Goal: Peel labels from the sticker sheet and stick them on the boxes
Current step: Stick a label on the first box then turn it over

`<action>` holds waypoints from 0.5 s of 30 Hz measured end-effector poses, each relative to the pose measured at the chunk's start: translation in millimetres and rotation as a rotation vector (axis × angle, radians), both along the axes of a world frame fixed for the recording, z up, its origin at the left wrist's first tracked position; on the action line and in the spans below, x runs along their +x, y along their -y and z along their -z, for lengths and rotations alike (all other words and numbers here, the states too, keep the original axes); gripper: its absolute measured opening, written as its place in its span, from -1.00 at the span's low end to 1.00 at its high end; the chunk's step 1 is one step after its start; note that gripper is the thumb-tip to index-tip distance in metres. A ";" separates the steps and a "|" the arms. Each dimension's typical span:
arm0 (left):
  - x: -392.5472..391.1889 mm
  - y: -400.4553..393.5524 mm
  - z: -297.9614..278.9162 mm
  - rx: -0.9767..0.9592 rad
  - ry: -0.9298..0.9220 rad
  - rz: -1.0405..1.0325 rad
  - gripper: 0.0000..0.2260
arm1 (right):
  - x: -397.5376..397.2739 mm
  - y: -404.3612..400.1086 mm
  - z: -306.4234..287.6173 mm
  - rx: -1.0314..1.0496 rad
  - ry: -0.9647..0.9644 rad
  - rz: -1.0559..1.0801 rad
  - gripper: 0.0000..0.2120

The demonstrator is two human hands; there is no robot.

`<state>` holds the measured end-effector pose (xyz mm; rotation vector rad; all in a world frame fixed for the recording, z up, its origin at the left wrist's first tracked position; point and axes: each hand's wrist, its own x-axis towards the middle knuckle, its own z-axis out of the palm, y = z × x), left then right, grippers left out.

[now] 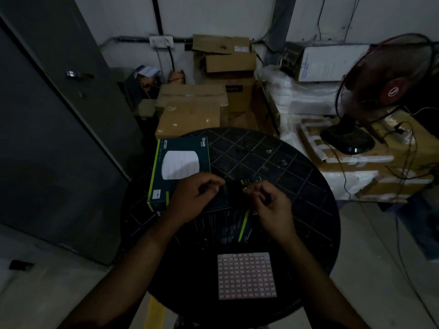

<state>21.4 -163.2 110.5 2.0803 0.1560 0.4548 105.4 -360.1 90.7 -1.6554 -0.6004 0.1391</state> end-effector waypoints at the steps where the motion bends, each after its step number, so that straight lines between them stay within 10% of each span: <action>1: -5.0 -4.9 0.8 0.053 0.009 0.013 -0.87 | 0.3 -1.0 1.0 -0.003 0.014 0.005 -0.93; 15: -14.9 -18.5 14.2 0.358 0.019 0.016 -0.81 | -9.2 -24.9 6.0 -0.380 0.520 0.012 -0.89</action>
